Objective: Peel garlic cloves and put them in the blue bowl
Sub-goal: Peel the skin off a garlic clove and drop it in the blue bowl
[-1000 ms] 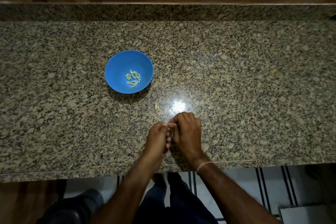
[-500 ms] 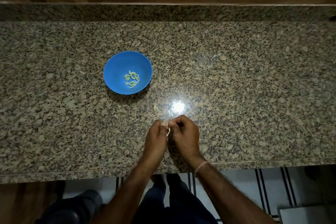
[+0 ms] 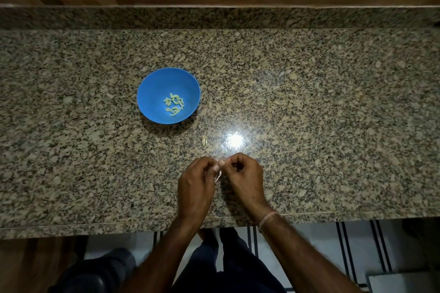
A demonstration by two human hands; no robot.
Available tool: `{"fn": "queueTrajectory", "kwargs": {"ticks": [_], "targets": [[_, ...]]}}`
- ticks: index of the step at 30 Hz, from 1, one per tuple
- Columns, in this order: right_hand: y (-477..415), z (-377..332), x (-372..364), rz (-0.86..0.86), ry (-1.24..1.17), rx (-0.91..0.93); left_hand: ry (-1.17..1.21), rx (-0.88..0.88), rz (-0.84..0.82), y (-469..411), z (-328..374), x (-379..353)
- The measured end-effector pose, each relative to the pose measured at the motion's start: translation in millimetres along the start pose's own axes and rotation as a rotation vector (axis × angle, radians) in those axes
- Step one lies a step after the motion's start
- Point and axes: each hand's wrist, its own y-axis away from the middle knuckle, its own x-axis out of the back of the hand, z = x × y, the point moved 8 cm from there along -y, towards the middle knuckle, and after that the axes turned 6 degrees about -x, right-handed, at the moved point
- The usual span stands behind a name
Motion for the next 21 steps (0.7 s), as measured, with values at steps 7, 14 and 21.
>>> {"fn": "queueTrajectory", "kwargs": {"ticks": [7, 14, 21], "targets": [[10.3, -23.4, -6.7, 0.113, 0.378, 0.311, 0.074, 0.155, -0.087, -5.4, -13.2, -9.2], [16.8, -34.3, -10.6, 0.124, 0.532, 0.419, 0.25, 0.385, -0.197, -3.3, -35.4, -30.8], [12.1, -18.1, -5.6, 0.072, 0.503, 0.436, 0.218, 0.378, -0.088, -1.5, -44.0, -13.6]]}}
